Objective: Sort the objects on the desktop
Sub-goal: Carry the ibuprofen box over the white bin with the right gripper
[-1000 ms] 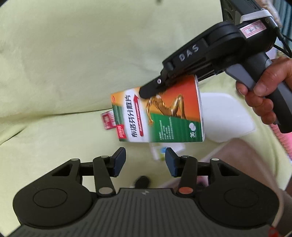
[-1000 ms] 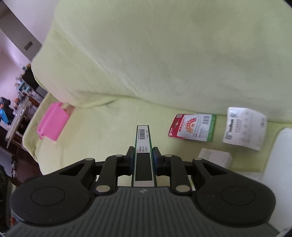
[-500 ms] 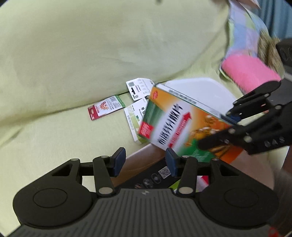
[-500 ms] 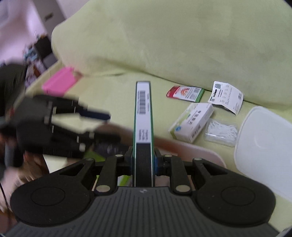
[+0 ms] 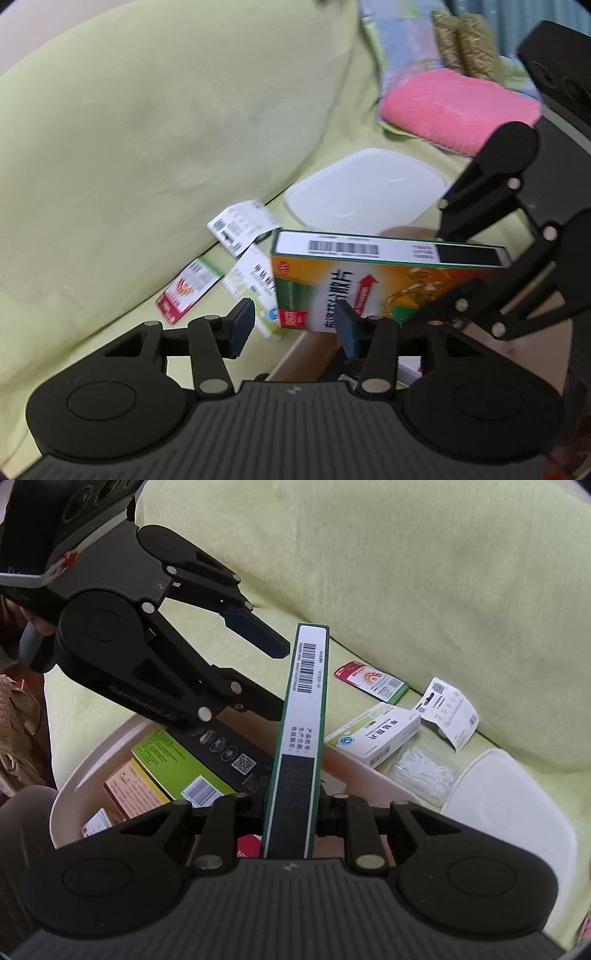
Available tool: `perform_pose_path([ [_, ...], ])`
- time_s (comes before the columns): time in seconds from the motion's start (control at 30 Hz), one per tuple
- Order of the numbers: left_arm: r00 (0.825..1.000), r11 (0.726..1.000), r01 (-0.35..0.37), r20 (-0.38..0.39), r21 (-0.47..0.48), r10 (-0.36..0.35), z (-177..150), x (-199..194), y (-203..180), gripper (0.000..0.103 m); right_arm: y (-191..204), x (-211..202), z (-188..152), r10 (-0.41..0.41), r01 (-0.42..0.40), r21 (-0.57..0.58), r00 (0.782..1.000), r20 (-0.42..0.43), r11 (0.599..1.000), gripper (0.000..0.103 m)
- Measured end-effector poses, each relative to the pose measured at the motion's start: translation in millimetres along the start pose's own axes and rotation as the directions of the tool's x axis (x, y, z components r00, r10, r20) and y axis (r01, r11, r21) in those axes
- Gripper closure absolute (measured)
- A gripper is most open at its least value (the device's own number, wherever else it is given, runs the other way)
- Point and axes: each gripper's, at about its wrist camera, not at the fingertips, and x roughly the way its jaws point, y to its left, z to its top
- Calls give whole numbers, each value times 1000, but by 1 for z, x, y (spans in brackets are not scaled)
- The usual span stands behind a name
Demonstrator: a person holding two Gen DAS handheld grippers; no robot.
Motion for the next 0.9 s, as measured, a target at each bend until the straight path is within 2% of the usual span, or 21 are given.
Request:
perform_pose_path([
  [0.13,999,1000,14,32,27,-15,8,-7,-15,50,8,-14,-5,-65,66,-4,998,26,998,85],
  [0.3,998,996,50,41,77,-53,22,0,-39,51,9,-30,-23,-141,136,133,990,29,982,85],
  [0.5,996,993,91,7,72,-92,31,24,-59,51,2,-30,-46,-208,196,323,978,1,926,85],
  [0.9,991,994,106,-84,4,-105,17,59,-57,51,-6,10,-66,-174,180,441,983,-53,879,85],
])
